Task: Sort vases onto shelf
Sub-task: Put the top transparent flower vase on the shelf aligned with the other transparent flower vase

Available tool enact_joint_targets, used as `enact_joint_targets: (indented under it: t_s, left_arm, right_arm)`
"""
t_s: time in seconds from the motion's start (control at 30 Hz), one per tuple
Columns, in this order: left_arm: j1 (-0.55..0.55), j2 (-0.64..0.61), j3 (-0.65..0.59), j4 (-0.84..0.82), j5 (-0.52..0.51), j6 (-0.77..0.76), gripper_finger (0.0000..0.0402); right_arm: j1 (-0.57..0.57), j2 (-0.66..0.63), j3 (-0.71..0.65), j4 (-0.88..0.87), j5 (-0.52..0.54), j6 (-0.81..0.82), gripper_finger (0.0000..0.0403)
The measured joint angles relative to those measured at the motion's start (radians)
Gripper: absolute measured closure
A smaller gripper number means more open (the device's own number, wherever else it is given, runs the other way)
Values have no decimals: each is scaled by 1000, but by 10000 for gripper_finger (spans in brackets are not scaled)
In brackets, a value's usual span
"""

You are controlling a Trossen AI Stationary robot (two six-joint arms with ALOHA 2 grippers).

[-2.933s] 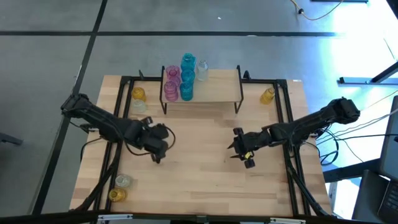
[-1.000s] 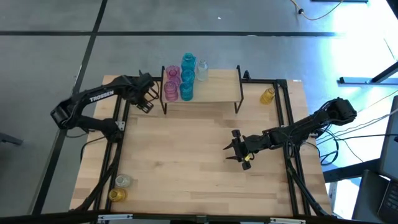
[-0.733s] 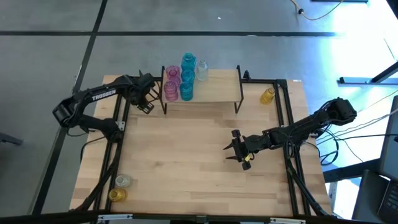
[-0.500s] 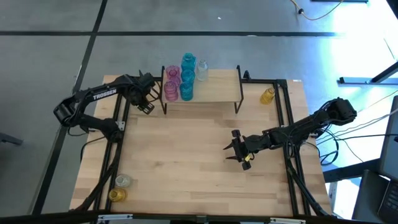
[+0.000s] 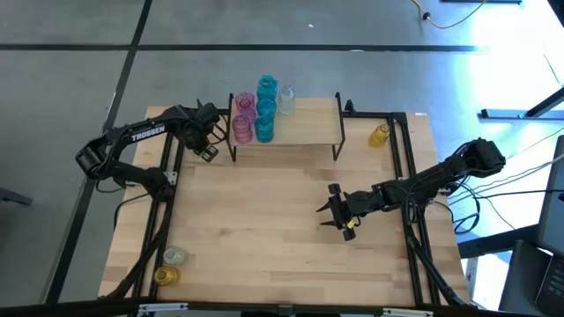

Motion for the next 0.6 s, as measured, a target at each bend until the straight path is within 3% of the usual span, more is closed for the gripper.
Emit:
enact_joint_targets:
  t_s: [0.17, 0.6]
  left_arm:
    - [-6, -1, 1, -1, -2, 7, 385]
    - [-200, 0, 0, -63, -38, -62, 375]
  right_arm:
    - [0, 0, 0, 0, 0, -1, 219]
    - [0, 0, 0, 5, 15, -4, 219]
